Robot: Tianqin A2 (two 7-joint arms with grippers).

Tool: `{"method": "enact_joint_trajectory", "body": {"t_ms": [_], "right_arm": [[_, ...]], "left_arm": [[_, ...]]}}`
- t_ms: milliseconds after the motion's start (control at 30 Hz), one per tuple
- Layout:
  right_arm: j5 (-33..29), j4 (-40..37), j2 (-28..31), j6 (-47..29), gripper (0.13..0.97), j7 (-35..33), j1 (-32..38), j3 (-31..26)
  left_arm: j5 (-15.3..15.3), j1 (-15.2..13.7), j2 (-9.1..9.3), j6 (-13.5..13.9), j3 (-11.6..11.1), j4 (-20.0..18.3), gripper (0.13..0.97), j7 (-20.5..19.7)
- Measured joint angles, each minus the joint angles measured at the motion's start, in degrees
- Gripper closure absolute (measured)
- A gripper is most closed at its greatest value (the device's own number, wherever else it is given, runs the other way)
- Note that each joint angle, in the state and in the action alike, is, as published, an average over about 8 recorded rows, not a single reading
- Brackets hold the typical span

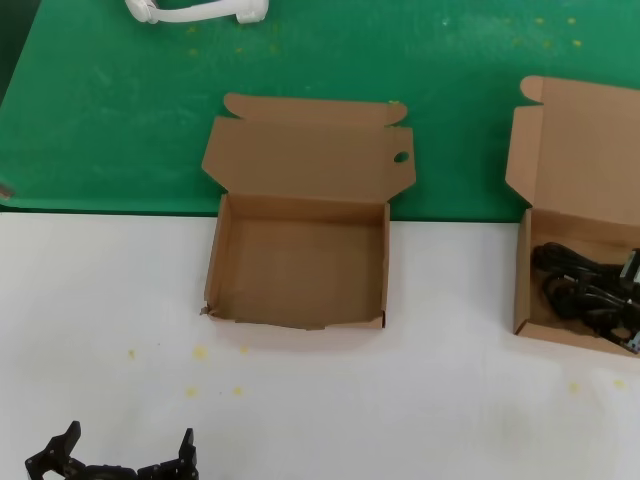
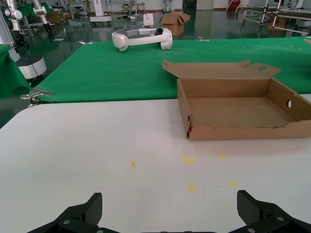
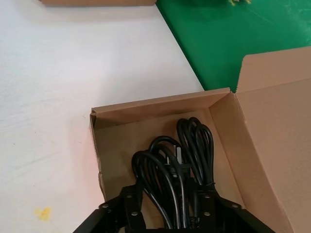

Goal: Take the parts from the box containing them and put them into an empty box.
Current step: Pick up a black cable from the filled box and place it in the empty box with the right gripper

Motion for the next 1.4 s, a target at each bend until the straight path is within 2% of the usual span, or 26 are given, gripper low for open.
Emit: {"method": "enact_joint_trajectory", "body": {"t_ms": [100, 367, 800, 1133, 1400], "right_arm": [[0.18, -0.22, -0.04, 0.12, 0.708, -0.04, 0.08, -0.11], [0.37, 0.19, 0.24, 0.26, 0.844, 0.51, -0.01, -0.31], [-0.12, 3.70, 1.38, 0.15, 0.898, 3.04, -1.17, -0.09], [-2.83, 14.37, 4.78, -1.85, 0.908, 10.00, -4.32, 1.68], [-5.60, 25.87, 8.47, -3.56, 0.908, 17.07, -7.93, 5.72]], "left_arm": [[0.00, 0.00, 0.00, 0.00, 0.00, 0.00, 0.132, 0.00], [0.00, 0.00, 0.00, 0.00, 0.00, 0.00, 0.132, 0.00], [0.00, 0.00, 0.00, 0.00, 0.00, 0.00, 0.132, 0.00], [0.00, 0.00, 0.00, 0.00, 0.00, 0.00, 0.132, 0.00], [0.00, 0.00, 0.00, 0.00, 0.00, 0.00, 0.132, 0.00]]}}
